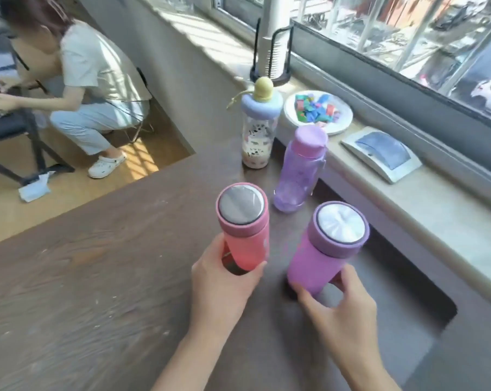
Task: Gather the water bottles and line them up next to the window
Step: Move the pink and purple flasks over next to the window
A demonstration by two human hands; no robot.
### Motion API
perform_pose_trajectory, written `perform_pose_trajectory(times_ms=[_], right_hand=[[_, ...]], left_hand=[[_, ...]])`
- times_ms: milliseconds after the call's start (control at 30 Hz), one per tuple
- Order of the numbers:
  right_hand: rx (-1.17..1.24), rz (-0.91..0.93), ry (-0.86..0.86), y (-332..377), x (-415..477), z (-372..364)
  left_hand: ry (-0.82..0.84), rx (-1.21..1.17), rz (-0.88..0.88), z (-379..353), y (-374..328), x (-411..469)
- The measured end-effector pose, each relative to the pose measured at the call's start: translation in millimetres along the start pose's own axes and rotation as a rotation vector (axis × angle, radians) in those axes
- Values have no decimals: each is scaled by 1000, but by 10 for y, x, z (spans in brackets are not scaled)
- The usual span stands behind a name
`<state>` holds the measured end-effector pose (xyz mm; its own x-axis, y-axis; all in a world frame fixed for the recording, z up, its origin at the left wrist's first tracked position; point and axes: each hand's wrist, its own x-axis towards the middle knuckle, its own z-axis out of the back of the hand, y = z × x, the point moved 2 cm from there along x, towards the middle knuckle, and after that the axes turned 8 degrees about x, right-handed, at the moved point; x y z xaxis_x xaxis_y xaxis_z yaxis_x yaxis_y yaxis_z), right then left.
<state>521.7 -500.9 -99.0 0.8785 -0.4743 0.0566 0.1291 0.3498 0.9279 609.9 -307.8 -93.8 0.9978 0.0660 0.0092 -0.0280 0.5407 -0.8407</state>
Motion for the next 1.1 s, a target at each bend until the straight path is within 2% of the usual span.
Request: perform_pose_trajectory(times_ms=[200, 400, 1100], right_hand=[[-13, -57, -158, -354, 31, 677], [-15, -96, -201, -547, 9, 997], [23, -163, -289, -783, -315, 1116]], left_hand=[[184, -7, -73, -871, -477, 57], [272, 5, -108, -1331, -728, 111], [346, -4, -146, -1502, -760, 5]])
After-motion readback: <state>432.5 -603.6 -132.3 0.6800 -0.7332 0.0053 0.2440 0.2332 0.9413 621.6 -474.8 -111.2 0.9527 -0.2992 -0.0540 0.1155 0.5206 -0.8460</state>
